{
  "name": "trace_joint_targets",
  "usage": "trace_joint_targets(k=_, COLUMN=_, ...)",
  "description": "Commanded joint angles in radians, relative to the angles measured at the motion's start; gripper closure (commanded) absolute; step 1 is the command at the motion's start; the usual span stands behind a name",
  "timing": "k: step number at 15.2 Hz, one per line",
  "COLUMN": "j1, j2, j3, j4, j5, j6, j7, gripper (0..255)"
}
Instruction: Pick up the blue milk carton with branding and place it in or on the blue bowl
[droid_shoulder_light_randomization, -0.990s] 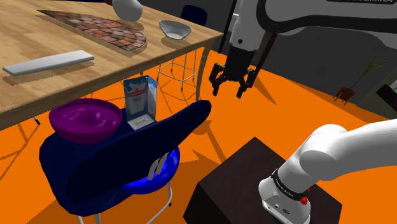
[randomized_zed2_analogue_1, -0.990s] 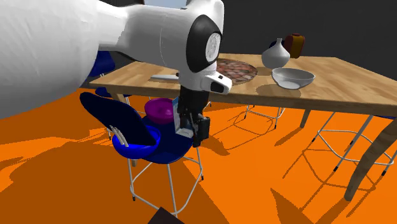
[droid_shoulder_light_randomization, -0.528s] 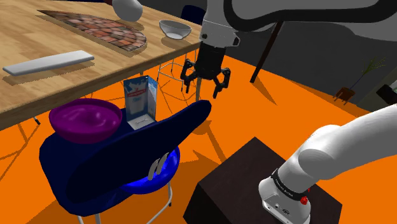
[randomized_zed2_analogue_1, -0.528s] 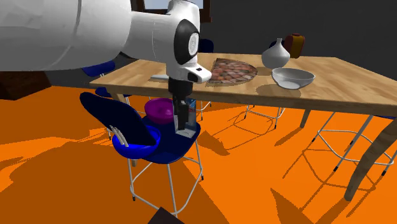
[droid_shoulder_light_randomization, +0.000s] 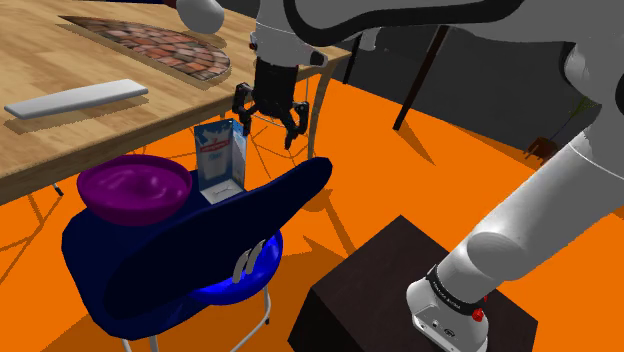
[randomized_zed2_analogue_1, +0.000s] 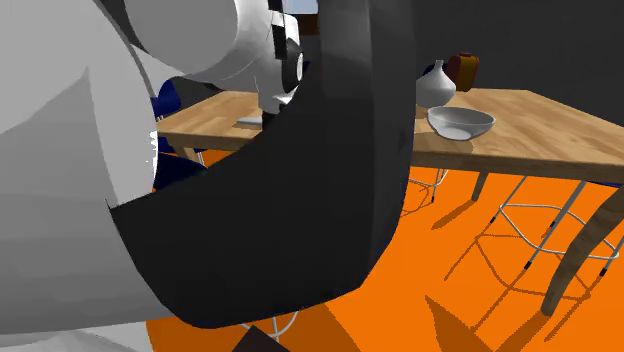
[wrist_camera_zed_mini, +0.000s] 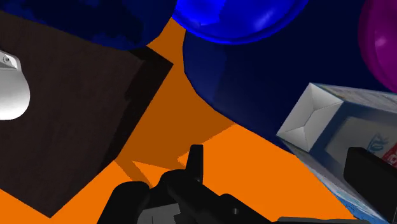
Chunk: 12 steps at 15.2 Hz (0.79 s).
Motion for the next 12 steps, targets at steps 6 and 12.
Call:
trace_joint_targets(k=6, j1=0.098, j2=0.353, j3=0.017, j4=0.358, j5=-0.248, j6=-0.061, j7=0.375, gripper=0)
trace_joint_targets(k=12, j1=0.155, j2=0.465, j3=-0.013, j4=0.463, j5=-0.314, j6=-0.067, j7=0.465, gripper=0)
